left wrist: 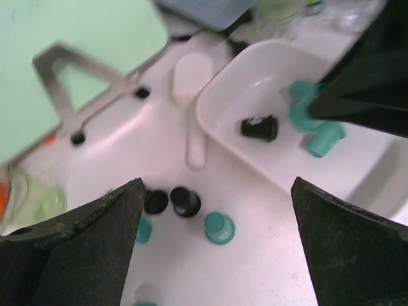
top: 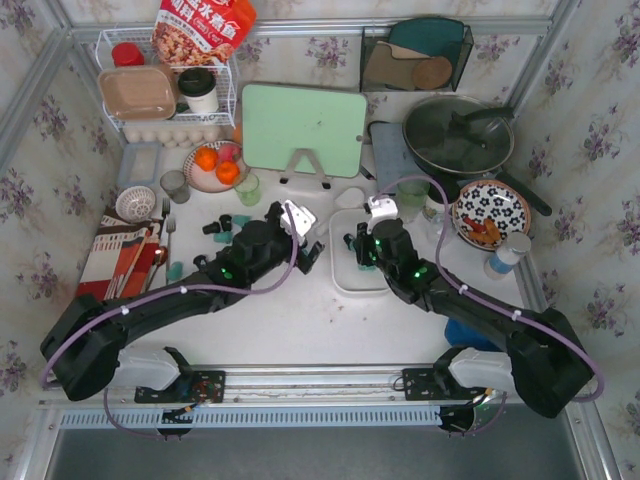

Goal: Mix the coffee capsules in the storage basket

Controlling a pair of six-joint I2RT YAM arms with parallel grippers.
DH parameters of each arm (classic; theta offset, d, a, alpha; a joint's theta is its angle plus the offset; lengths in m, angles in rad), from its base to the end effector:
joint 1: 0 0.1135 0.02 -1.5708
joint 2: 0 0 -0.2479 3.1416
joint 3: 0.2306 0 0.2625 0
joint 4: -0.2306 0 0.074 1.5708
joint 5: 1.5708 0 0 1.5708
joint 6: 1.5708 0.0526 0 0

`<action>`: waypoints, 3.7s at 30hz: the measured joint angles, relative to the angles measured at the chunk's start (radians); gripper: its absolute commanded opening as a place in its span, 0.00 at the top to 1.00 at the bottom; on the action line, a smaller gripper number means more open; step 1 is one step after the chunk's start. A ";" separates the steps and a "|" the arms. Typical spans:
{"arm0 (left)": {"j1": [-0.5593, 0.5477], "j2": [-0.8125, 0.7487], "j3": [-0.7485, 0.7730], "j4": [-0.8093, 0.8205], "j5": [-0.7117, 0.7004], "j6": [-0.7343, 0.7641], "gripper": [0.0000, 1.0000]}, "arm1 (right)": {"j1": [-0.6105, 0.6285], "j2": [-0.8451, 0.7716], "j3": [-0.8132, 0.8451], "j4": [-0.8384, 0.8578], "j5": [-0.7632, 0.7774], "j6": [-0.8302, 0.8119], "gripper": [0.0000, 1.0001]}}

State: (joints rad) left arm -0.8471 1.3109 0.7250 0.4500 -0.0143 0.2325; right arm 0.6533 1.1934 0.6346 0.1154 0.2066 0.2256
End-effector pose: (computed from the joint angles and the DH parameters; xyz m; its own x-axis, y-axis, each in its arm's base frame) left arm 0.2176 -0.2452 0.2446 0.0832 0.2538 -0.9637 0.7407 0.6312 0.2302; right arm 0.2372 0.1680 0.2055 -0.4322 -0.0551 -0.9001 -0.3602 0.9256 0.1163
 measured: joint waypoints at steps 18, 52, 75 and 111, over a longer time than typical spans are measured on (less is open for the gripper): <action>0.158 0.298 0.217 -0.466 -0.111 -0.613 0.20 | -0.001 0.134 -0.078 0.128 0.132 -0.029 0.00; 0.037 0.560 0.497 -0.723 -0.265 -0.633 0.77 | -0.001 -0.137 -0.258 0.299 0.238 0.023 0.14; -0.004 -0.019 -0.106 0.057 0.176 0.016 0.72 | -0.001 -0.150 -0.066 0.200 -0.315 0.087 0.22; -0.061 -0.070 -0.166 0.179 0.270 0.287 0.69 | -0.002 -0.064 -0.058 0.201 -0.549 0.215 0.53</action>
State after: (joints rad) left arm -0.9081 1.2411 0.5594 0.6285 0.2558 0.5194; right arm 0.6514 1.1290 0.5770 0.3161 -0.3428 0.4408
